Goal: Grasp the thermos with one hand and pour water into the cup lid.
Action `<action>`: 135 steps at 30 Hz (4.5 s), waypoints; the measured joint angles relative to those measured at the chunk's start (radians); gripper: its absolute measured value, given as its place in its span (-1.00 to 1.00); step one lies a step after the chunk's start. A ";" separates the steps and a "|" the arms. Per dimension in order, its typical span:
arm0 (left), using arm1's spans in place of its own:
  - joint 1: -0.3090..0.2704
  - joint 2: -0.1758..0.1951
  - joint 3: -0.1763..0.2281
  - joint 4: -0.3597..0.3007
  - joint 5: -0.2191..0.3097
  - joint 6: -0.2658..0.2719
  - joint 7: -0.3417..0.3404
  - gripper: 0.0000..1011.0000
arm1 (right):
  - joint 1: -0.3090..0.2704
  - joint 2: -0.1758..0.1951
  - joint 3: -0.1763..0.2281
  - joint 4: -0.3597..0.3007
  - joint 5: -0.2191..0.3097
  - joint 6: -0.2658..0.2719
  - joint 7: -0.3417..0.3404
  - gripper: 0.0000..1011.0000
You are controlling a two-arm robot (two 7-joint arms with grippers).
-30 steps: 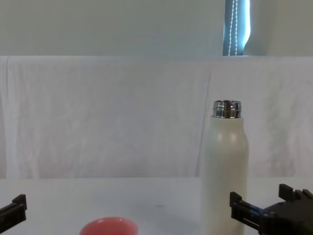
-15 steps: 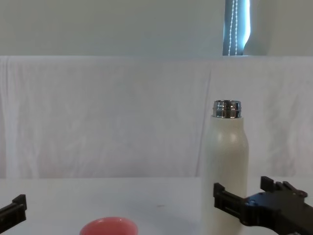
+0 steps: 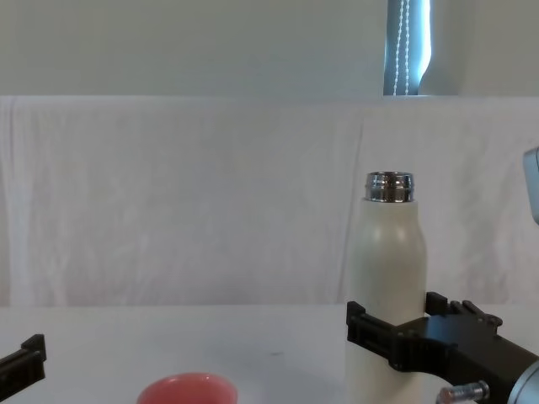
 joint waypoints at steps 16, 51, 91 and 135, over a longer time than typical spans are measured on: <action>0.000 0.000 0.000 0.000 0.000 0.000 0.000 0.98 | 0.006 0.001 0.002 0.008 0.025 -0.023 0.009 0.98; 0.000 0.000 0.000 0.000 0.000 0.000 0.000 0.98 | 0.076 0.024 0.008 0.063 0.018 0.018 0.015 0.98; 0.000 0.000 0.000 0.000 0.000 0.000 0.000 0.98 | 0.144 0.004 -0.006 0.139 0.019 0.025 0.018 0.98; 0.000 0.000 0.000 0.000 0.000 0.000 0.000 0.98 | 0.083 0.029 -0.016 -0.030 0.020 0.090 0.020 0.90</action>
